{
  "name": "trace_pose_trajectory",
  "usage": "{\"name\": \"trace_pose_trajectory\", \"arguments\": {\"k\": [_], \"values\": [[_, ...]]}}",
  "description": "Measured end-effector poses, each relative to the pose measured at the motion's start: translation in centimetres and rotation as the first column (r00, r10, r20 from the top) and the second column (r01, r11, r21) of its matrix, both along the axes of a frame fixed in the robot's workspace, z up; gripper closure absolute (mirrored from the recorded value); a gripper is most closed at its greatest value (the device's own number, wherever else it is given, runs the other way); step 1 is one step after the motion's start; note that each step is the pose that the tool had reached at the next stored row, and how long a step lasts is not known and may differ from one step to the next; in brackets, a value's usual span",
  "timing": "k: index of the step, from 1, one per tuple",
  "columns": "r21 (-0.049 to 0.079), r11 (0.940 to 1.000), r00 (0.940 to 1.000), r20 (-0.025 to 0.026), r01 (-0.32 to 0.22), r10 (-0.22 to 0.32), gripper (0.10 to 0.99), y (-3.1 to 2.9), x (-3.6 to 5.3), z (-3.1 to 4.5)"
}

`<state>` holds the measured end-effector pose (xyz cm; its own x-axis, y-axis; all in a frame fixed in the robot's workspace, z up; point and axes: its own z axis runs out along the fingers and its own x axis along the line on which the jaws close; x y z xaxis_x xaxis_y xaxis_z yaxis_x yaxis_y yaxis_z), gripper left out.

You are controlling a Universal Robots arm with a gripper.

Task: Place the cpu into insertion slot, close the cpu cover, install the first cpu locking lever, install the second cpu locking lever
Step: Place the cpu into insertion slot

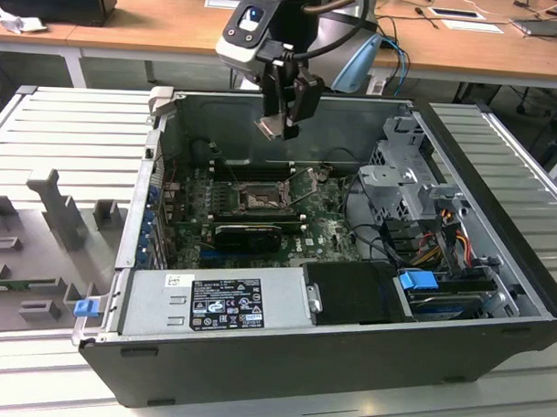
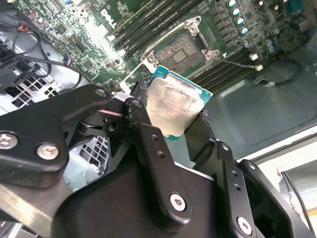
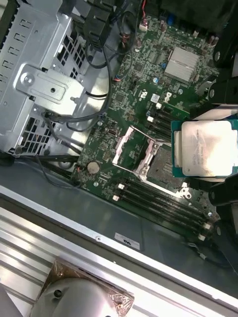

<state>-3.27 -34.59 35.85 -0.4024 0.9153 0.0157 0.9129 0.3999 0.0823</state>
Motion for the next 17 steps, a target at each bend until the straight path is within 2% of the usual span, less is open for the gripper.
{"name": "trace_pose_trajectory", "arguments": {"k": [17], "values": [[0.000, 0.9963, 0.9963, 0.0000, 0.086, -0.086, 0.545, 0.00, 0.00, -0.14]]}}
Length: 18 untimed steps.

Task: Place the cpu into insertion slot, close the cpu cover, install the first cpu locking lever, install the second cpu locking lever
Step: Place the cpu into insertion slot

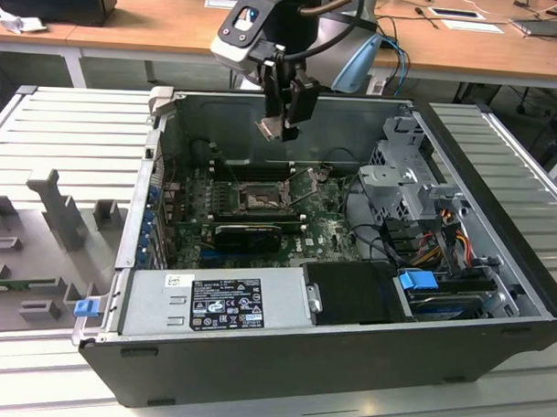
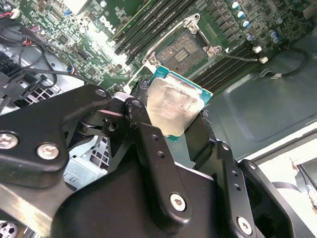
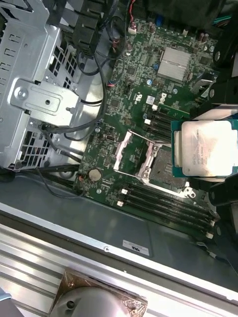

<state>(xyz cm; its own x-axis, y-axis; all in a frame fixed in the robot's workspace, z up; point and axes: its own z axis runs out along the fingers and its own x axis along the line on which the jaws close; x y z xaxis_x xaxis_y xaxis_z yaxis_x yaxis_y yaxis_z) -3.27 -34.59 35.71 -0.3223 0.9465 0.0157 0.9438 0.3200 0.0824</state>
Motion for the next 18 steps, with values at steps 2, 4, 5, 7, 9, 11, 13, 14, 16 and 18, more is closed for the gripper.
{"name": "trace_pose_trajectory", "arguments": {"k": [2, 4, 5, 7, 9, 11, 13, 14, 16, 18], "values": [[0.000, 1.0000, 1.0000, -0.0001, 0.007, -0.007, 0.545, 0.00, 0.00, -0.01], [0.000, 0.9999, 0.9999, 0.0000, 0.013, -0.013, 0.545, 0.00, 0.00, -0.02], [0.000, 0.9999, 0.9999, 0.0000, 0.016, -0.016, 0.545, 0.00, 0.00, -0.03], [0.000, 0.9997, 0.9997, 0.0000, 0.023, -0.023, 0.545, 0.00, 0.00, -0.03], [0.000, 0.9994, 0.9994, 0.0000, 0.035, -0.035, 0.545, 0.00, 0.00, -0.05], [0.000, 0.9990, 0.9990, 0.0000, 0.045, -0.045, 0.545, 0.00, 0.00, -0.06], [0.000, 0.9987, 0.9987, 0.0000, 0.050, -0.050, 0.545, 0.00, 0.00, -0.06], [0.000, 0.9986, 0.9986, 0.0000, 0.053, -0.053, 0.545, 0.00, 0.00, -0.07], [0.000, 0.9981, 0.9981, 0.0000, 0.061, -0.061, 0.545, 0.00, 0.00, -0.08], [0.000, 0.9975, 0.9975, 0.0000, 0.070, -0.070, 0.545, 0.00, 0.00, -0.09]]}}
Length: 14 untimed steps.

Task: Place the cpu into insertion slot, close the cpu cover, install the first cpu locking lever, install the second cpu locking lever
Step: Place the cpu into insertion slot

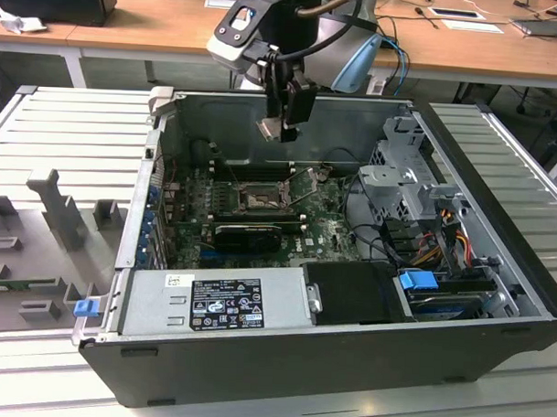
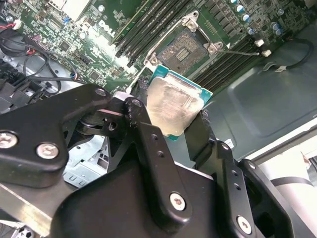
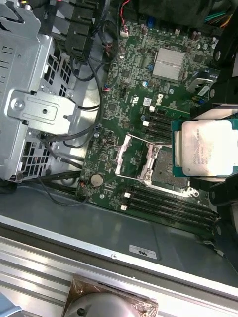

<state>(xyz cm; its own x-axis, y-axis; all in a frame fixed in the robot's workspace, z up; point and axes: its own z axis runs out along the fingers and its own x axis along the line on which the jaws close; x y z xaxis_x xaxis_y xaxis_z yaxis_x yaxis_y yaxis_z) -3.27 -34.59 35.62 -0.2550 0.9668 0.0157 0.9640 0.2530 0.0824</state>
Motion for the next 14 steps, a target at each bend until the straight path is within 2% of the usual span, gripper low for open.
{"name": "trace_pose_trajectory", "arguments": {"k": [14], "values": [[0.000, 0.9993, 0.9993, 0.0000, 0.037, -0.037, 0.545, 0.00, 0.00, -0.11]]}}
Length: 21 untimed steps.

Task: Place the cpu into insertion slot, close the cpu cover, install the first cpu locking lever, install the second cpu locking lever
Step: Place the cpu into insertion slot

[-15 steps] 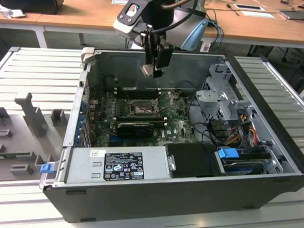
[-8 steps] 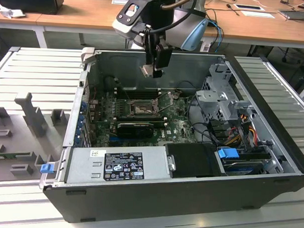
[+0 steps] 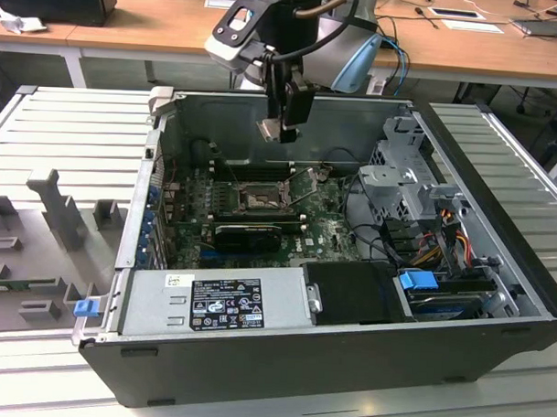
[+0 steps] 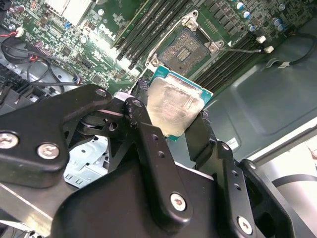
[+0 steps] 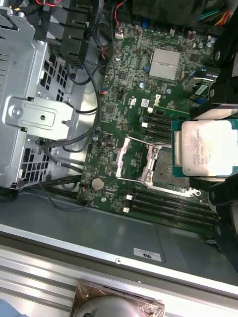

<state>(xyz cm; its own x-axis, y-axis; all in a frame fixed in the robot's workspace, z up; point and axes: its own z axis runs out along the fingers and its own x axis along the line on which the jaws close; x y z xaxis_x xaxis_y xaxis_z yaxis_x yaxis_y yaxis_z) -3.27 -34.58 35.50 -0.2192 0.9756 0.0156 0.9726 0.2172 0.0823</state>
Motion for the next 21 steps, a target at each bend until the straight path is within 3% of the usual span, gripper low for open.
{"name": "trace_pose_trajectory", "arguments": {"k": [21], "values": [[0.000, 0.9996, 0.9996, 0.0000, 0.028, -0.028, 0.545, 0.00, 0.00, -0.46]]}}
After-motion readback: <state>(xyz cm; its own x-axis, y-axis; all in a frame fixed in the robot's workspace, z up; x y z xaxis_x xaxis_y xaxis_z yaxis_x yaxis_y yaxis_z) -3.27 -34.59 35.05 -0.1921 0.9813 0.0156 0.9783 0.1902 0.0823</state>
